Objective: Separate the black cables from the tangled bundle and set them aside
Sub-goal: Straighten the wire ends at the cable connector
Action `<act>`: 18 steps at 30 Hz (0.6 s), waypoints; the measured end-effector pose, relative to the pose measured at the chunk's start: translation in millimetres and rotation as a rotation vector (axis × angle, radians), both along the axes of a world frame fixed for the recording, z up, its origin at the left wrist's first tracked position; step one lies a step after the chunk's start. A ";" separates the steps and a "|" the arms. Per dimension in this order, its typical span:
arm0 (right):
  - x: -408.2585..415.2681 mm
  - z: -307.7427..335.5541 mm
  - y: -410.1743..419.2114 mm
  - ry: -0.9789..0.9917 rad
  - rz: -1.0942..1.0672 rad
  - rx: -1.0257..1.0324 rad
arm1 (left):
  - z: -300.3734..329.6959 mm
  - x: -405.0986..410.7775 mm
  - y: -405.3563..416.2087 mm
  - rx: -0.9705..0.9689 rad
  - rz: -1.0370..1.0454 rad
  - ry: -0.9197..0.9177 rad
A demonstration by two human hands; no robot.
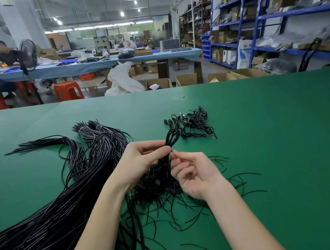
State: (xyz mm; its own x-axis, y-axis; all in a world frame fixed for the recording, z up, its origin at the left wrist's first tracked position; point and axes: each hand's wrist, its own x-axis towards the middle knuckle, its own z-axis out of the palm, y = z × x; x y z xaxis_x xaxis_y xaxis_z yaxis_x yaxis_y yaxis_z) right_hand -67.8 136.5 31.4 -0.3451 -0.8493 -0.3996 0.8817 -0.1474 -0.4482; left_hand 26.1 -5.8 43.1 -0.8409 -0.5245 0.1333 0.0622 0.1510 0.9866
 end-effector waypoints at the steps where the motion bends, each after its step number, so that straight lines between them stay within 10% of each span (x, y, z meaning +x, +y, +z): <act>1: -0.7 -0.5 -0.7 0.126 0.006 0.028 | -0.1 -0.7 -2.1 0.056 -0.002 -0.016; 5: -4.9 -8.2 -1.6 1.451 -0.359 0.378 | -1.3 -3.4 -0.9 0.416 -0.024 -0.093; 9: -12.7 -14.1 4.7 1.891 -0.591 0.265 | -0.7 -5.9 5.2 0.552 -0.067 -0.097; 12: -3.5 -10.4 1.0 1.464 -0.499 0.279 | -2.2 -5.3 2.4 0.460 -0.087 -0.017; 16: 0.6 -4.9 -2.2 0.046 -0.084 -0.009 | -3.5 -2.9 -2.3 0.197 -0.025 -0.001; 18: 2.2 -3.8 -1.3 0.005 -0.036 -0.052 | -3.0 -2.4 -5.6 0.220 -0.046 -0.028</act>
State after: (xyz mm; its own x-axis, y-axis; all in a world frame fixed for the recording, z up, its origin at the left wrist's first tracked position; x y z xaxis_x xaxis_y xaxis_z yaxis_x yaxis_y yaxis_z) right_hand -65.5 135.2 27.6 -0.3780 -0.8557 -0.3535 0.8730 -0.2023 -0.4437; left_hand 23.7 -11.4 40.0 -0.8663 -0.4995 -0.0043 0.0360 -0.0709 0.9968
